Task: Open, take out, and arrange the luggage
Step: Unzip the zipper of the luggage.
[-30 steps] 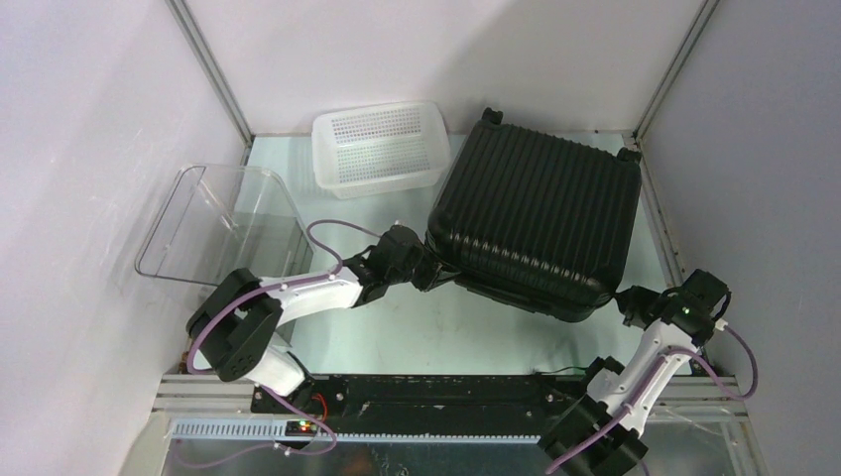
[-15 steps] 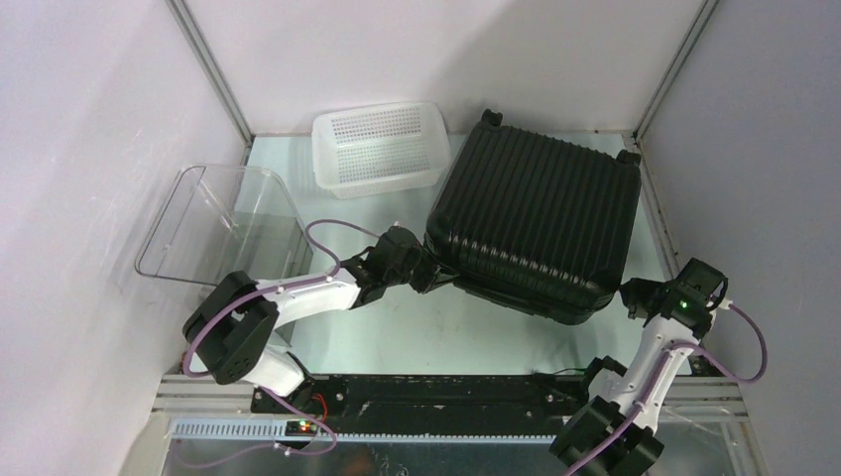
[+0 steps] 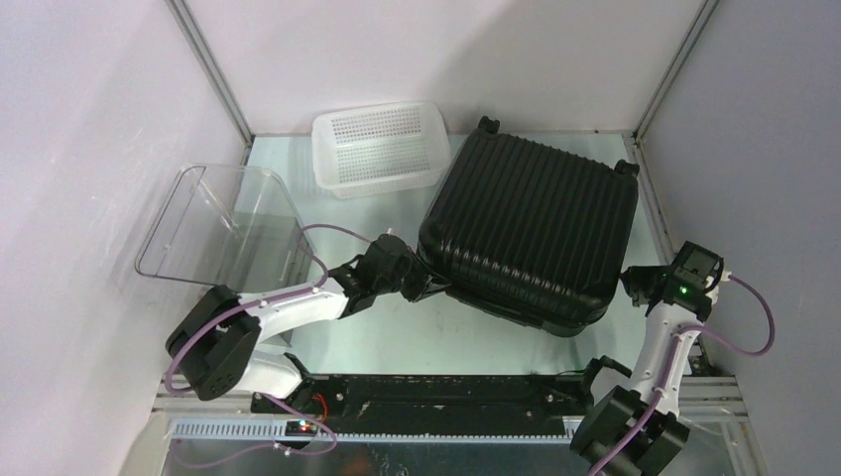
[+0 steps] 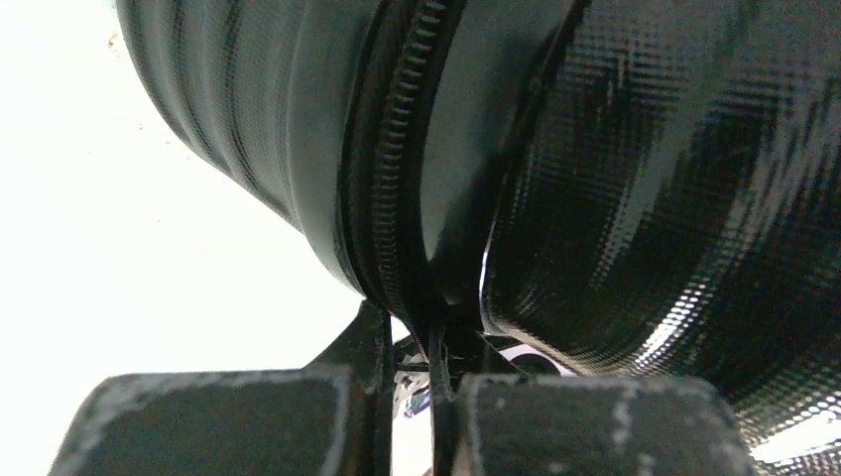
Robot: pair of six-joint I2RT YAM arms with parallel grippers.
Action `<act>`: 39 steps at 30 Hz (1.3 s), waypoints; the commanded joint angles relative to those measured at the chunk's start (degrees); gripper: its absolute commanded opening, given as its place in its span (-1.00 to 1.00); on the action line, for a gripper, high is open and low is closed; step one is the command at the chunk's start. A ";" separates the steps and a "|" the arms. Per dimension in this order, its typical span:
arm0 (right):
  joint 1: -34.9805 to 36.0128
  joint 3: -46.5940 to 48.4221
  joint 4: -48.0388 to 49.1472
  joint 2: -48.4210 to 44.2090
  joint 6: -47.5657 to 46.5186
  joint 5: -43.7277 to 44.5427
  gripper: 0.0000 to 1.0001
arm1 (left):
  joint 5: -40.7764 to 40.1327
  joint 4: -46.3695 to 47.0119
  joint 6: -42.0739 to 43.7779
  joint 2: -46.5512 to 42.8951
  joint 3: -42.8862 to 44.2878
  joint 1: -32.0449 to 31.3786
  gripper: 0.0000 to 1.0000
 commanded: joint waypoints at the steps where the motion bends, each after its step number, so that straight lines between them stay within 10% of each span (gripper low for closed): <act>1: 1.25 4.38 14.45 1.54 -1.82 4.82 -1.00 | 6.37 -2.02 17.84 -3.99 -1.38 -2.16 -1.00; 26: 9.96 15.82 35.09 18.31 -21.71 9.88 -1.00 | 7.09 -5.48 25.90 -12.89 -7.13 -1.53 -1.00; 39: 5.79 20.84 44.57 28.47 -29.24 -1.32 -1.00 | 10.11 -6.08 27.16 -11.97 -5.92 -1.43 -1.00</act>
